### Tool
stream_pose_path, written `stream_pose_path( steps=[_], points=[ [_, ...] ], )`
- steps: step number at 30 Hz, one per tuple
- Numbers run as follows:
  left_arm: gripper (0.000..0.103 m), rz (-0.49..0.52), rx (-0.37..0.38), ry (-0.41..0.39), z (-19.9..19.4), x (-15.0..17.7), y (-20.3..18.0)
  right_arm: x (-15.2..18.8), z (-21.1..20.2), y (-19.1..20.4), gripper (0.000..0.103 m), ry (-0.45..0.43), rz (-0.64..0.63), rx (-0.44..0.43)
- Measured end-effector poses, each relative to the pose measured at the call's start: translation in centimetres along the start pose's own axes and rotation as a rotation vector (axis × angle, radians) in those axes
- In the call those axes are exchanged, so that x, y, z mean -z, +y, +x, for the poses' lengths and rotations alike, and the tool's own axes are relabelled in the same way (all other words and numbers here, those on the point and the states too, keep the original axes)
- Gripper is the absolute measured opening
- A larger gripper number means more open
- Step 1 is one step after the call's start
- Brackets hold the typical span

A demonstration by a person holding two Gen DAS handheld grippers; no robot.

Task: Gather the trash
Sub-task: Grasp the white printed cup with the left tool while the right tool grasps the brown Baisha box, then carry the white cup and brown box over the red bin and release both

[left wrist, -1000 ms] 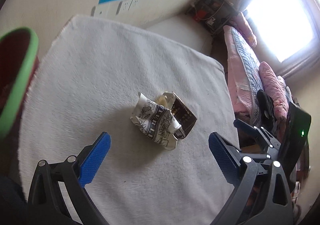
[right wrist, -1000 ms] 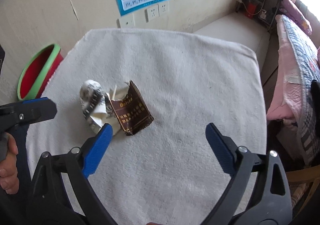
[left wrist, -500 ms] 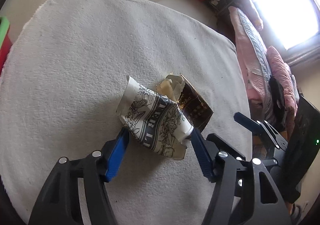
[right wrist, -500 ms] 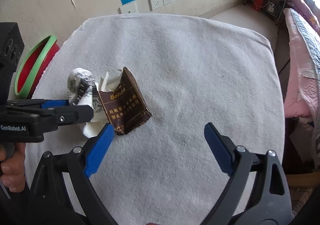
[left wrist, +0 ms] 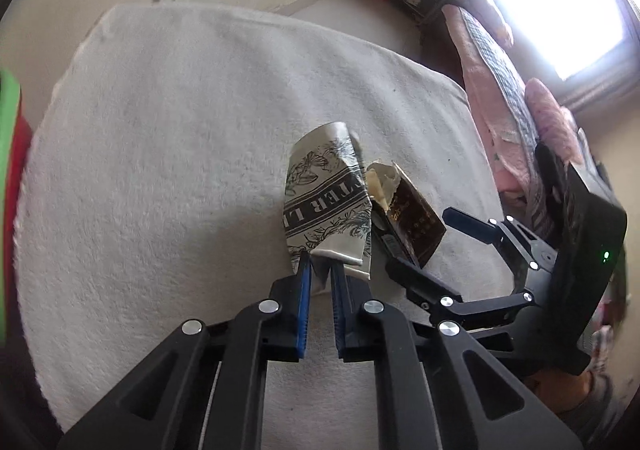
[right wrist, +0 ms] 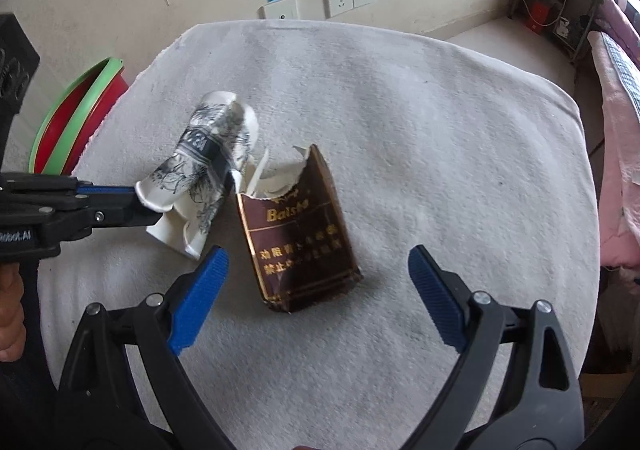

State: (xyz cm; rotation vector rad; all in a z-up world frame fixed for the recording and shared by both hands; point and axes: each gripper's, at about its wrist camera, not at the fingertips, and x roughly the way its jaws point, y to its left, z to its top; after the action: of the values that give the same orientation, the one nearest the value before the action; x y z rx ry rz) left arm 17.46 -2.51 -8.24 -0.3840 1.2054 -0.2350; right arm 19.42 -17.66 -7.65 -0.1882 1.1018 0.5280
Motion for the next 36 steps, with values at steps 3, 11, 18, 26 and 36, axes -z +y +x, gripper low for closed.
stream_pose_path(
  steps=[3,11,18,26,36],
  points=[
    [0.009,0.036,-0.034,-0.008,0.2,-0.3,-0.4,-0.2,0.3,0.2,0.081,0.001,-0.001,0.004],
    [0.006,0.069,-0.013,-0.013,0.3,-0.9,-0.3,-0.6,0.7,0.3,0.052,0.004,0.015,-0.002],
    [0.000,0.080,-0.009,-0.038,-1.2,-0.3,-0.3,-0.2,-0.4,-0.2,0.051,-0.018,0.041,-0.003],
    [0.000,0.085,-0.015,-0.073,-3.3,0.7,-0.9,0.1,-3.2,-0.4,0.051,-0.070,0.067,0.000],
    [0.000,0.082,-0.033,-0.129,-7.0,2.6,-0.8,0.5,-6.5,1.4,0.051,-0.121,0.054,0.019]
  ],
)
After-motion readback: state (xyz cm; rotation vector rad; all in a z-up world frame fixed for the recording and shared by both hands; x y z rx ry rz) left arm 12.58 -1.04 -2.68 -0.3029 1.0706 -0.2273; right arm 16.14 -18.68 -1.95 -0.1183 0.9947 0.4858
